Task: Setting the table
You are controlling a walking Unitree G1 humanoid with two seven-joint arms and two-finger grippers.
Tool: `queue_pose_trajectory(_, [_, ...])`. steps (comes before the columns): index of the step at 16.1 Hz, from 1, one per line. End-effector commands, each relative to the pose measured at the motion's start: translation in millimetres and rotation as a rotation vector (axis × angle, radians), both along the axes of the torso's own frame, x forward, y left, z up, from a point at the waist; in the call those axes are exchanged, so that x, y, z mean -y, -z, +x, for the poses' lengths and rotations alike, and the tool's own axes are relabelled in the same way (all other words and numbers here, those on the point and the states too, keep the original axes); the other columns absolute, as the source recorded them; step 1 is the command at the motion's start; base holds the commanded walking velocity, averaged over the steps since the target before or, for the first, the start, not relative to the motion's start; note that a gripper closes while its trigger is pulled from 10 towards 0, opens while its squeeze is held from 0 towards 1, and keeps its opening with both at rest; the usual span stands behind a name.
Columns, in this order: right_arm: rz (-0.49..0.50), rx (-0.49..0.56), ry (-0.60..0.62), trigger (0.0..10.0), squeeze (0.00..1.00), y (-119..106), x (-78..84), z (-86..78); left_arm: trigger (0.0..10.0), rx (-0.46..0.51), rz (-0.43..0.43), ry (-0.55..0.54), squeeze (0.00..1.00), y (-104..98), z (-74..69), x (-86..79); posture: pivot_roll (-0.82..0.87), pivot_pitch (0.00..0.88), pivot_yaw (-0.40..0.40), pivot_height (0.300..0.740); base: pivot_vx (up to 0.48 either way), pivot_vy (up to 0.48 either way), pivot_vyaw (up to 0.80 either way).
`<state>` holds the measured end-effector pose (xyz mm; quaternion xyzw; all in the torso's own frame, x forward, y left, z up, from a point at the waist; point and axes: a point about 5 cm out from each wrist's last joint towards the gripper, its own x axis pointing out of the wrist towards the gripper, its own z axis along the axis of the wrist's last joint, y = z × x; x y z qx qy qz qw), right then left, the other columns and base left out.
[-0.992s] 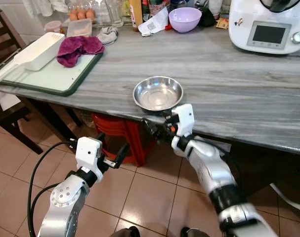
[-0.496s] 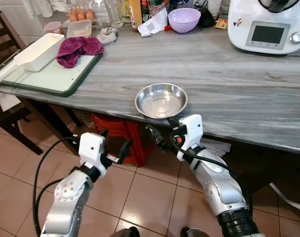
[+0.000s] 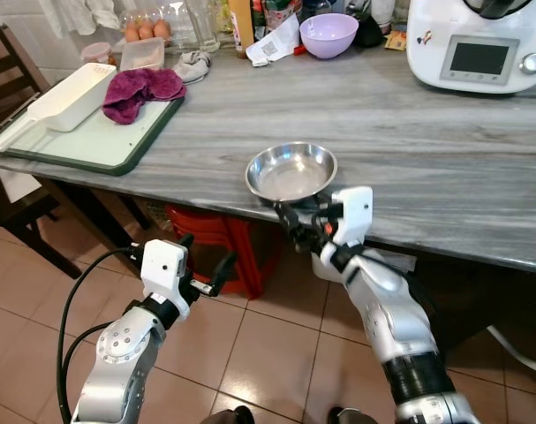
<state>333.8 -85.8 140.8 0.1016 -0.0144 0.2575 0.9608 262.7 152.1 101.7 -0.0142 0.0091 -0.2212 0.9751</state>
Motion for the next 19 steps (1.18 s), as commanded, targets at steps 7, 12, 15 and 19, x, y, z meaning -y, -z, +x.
queue_pose_trajectory(7, [0.103, -0.02, 0.146, 10.0, 0.0, -12, 18.3, 30.4, 10.0, -0.008, 0.03, -0.002, 0.0, -4, -3.2, -8.9, -0.02, 0.157, 0.169, 0.74, 0.0, 0.0, 0.0])
queue_pose_trajectory(12, [0.094, -0.093, 0.15, 10.0, 0.0, 11, 11.5, 14.5, 10.0, -0.008, 0.026, -0.009, 0.0, -4, -2.2, -8.3, -0.03, 0.15, 0.166, 0.74, 0.0, 0.0, 0.0])
queue_pose_trajectory(15, [0.085, -0.132, 0.182, 10.0, 0.0, 17, 12.8, 15.8, 10.0, -0.011, 0.026, -0.002, 0.0, -4, -0.6, -7.1, -0.04, 0.144, 0.169, 0.74, 0.0, 0.0, 0.0])
queue_pose_trajectory(19, [0.098, -0.095, 0.189, 10.0, 0.0, 8, 15.5, 15.6, 10.0, 0.0, 0.026, 0.005, 0.0, -6, 3.4, -5.7, -0.04, 0.135, 0.172, 0.74, 0.0, 0.0, 0.0])
